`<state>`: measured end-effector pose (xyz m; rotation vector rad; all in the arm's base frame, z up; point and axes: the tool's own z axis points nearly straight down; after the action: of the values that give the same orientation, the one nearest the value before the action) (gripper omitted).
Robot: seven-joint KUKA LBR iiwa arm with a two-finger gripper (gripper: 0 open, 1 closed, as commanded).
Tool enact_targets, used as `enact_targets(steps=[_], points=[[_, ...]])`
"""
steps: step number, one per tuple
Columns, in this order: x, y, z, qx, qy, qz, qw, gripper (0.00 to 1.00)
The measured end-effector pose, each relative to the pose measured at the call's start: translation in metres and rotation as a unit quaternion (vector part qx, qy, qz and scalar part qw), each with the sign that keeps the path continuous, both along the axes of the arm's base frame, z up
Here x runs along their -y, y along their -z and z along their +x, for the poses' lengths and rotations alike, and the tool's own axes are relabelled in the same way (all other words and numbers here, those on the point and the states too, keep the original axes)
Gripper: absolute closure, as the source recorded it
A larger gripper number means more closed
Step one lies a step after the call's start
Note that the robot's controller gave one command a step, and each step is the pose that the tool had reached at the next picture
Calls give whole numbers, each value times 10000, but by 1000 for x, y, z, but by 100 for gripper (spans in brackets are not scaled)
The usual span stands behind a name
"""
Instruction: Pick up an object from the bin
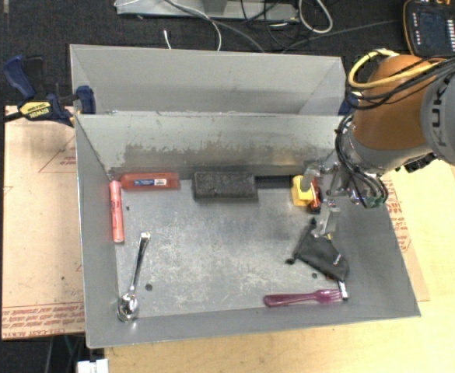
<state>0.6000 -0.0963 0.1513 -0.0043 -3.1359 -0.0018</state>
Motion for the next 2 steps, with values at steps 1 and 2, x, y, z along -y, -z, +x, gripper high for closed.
enact_targets(steps=[1, 2], points=[[-1, -4, 2, 36, -14, -4, 10000, 0], [20, 67, -43, 41, -3259, 11, 9454, 0]])
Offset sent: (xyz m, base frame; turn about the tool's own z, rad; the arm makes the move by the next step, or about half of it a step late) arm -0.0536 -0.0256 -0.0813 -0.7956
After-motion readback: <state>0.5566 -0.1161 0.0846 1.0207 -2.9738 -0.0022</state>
